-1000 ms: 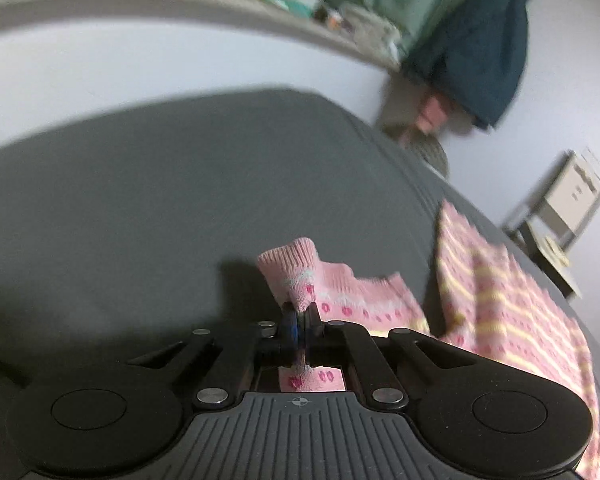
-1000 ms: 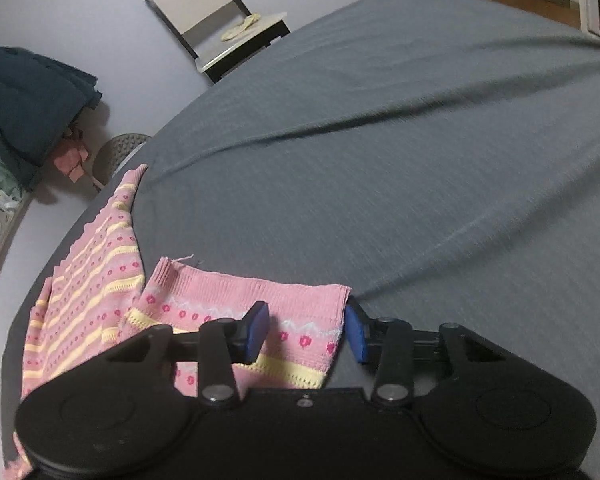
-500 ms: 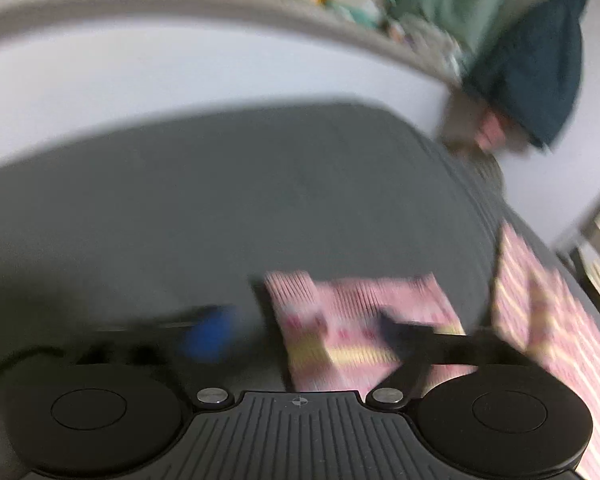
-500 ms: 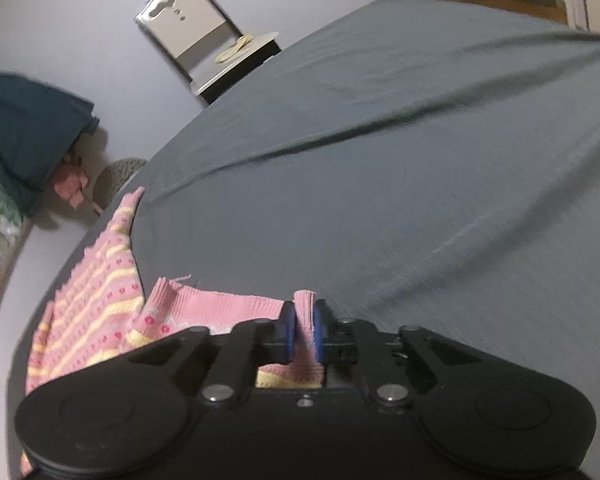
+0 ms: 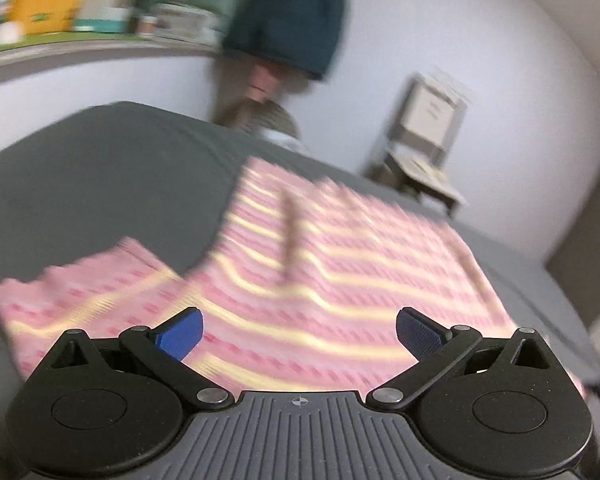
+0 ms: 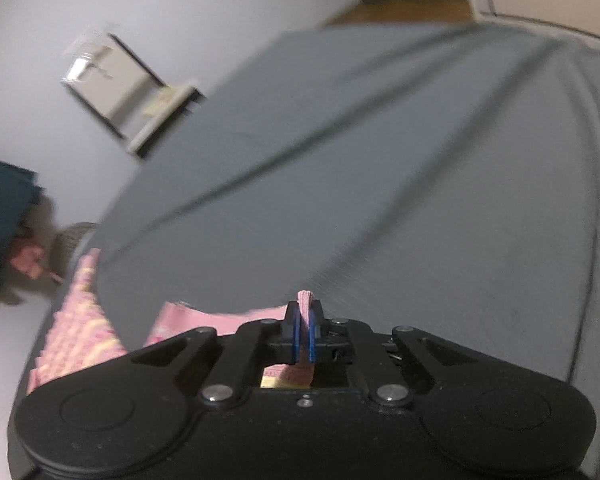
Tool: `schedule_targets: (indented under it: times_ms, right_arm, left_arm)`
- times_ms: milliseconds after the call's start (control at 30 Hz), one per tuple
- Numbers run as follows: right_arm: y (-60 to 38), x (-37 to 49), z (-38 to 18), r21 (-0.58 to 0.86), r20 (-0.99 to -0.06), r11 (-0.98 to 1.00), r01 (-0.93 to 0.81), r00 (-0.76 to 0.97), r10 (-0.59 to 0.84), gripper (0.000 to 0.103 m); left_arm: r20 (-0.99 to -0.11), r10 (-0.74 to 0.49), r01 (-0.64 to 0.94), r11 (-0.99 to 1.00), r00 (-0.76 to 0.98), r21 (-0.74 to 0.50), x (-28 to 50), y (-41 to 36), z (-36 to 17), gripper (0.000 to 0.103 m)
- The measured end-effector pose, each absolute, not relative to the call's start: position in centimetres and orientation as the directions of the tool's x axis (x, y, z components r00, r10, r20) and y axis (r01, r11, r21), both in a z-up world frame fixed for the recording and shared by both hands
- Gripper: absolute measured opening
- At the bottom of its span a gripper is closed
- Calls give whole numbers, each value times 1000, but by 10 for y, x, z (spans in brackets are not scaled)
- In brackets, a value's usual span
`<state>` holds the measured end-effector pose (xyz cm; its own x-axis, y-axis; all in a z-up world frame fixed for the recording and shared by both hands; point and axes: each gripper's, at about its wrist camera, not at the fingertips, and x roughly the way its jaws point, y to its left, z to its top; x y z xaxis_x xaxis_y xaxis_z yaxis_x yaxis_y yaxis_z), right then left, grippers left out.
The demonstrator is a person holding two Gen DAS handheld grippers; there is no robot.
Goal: Fold clothes
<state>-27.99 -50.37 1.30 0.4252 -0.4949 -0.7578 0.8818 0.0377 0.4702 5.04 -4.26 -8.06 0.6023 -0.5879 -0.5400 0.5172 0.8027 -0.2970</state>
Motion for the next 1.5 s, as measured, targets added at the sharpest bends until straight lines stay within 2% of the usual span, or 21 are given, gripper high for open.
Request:
schedule_targets:
  times_ms: [133,200,233,300,367,400,467,533,567,600,667,700,800,967,1067,1100,1267,1367,1400,1467,1500]
  right_arm:
    - [-508,-271,10,396,-818,5,918,355,-453,9]
    - [-504,-258,28,344,-791,55,937,321,-520,35]
    - [-501,-249,41,342,-745,106,934,338,-575,36]
    - [-503,-217,62,354,-670,250,901,431,-604,36]
    - [-514,-167,74,411,-631,427,806,589,-504,46]
    - [-522,-140,75,460,-622,483,745,658,-424,47]
    - [-536,-79,71,540,-611,544,642,744,-272,47]
    - [-550,-22,62,543,-620,582,605,756,-207,44]
    - [-558,3,57,526,-629,590,612,747,-213,43]
    - [-567,24,52,510,-637,592,624,736,-228,37]
    - [-583,54,40,486,-647,575,658,713,-270,28]
    - [-592,63,33,481,-650,558,676,702,-291,27]
    - [-609,78,14,480,-663,517,709,679,-315,27]
    - [-612,99,-2,469,-679,552,690,681,-274,27]
    - [-600,121,-4,394,-698,619,679,660,-279,26]
    - [-591,129,-1,352,-689,659,665,661,-298,21]
    - [-520,164,17,104,-658,935,339,729,-191,18]
    - [-497,168,24,146,-660,979,141,751,-10,19]
    - [-496,164,29,152,-632,979,137,775,-10,19]
    - [-511,151,40,184,-539,945,271,832,-134,19]
    - [-525,146,41,215,-539,910,354,821,-192,19]
  left_arm:
    - [-587,-620,640,739,521,-211,28,-63,-84,103]
    - [-601,-624,676,715,500,-180,16,-63,-78,103]
    - [-597,-629,684,708,497,-177,11,-56,-68,103]
    - [-578,-644,682,705,501,-194,9,-50,-53,103]
    - [-548,-661,663,711,513,-237,5,-41,-32,103]
    - [-539,-664,647,716,518,-261,5,-38,-23,103]
    - [-545,-672,613,720,501,-325,6,-29,-9,103]
    - [-587,-663,543,737,465,-403,12,-26,0,103]
    - [-607,-659,496,745,444,-446,14,-23,2,103]
    - [-626,-655,445,752,422,-486,17,-19,3,103]
    - [-619,-676,392,737,400,-551,19,-12,-4,103]
    - [-607,-688,393,726,398,-565,16,-7,-7,103]
    - [-632,-677,469,729,378,-499,6,-3,-18,103]
    - [-585,-708,446,705,395,-551,5,12,-11,103]
    - [-592,-703,446,709,394,-546,4,10,-12,103]
    - [-596,-703,452,708,387,-543,3,8,-12,103]
    - [-581,-714,485,696,390,-530,-3,4,-6,103]
    - [-575,-714,486,696,399,-528,-4,5,-4,103]
    - [-578,-712,481,699,400,-529,-3,5,-5,103]
    - [-581,-708,470,703,400,-533,-2,6,-6,103]
    - [-582,-708,466,704,400,-536,-2,7,-7,103]
